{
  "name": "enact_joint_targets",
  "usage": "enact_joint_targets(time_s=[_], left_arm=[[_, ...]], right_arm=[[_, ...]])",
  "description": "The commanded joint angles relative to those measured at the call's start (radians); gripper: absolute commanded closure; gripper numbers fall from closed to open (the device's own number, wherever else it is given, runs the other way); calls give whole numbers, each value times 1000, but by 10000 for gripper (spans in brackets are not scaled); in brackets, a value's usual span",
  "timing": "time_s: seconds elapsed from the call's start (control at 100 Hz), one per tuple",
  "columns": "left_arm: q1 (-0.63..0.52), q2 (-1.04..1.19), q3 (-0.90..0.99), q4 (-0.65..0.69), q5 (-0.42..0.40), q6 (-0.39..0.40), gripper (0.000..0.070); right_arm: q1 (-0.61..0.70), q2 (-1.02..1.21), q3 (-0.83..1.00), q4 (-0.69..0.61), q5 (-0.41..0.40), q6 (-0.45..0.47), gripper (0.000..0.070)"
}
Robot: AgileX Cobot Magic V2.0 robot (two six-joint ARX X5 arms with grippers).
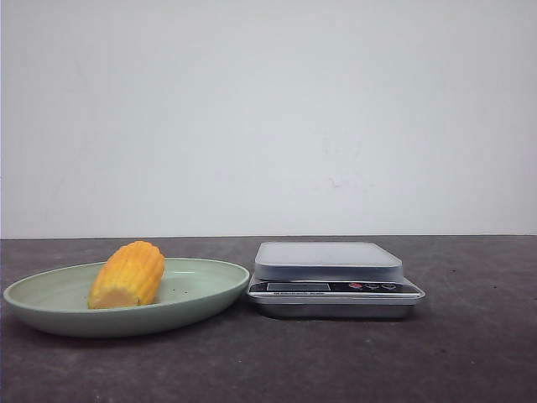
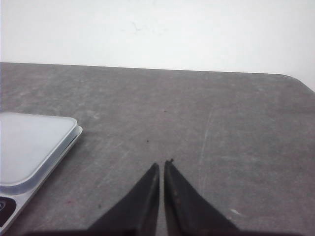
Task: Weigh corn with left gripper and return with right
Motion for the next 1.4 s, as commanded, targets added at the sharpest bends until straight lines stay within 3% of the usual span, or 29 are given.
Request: enact_joint_targets(time_s=[0.0,0.28,0.43,0.66,0.73,0.83,1.03,1.251,1.391], left_arm=[[-6,7,24,-41,2,-6,700],[3,7,24,-41,2,-6,700],[71,-1,24,-40,-9,145,700],[151,-6,18,-8,2,69,700],[189,-7,-6,84,80,64,700],[250,-20,-87,253,227,125,700],[459,-75,-385,582,375,129,700],[705,-217,-764,773,533,109,700],[835,-360,-971,846,675,35,700]], right_arm=[[0,0,0,11,0,3,690],[0,0,0,11,0,3,690],[0,0,0,11,0,3,690],[0,0,0,11,0,3,690],[1,0,0,11,0,3,690],[0,0,0,11,0,3,690],[1,0,0,11,0,3,690],[1,0,0,11,0,3,690],[0,0,0,11,0,3,690]])
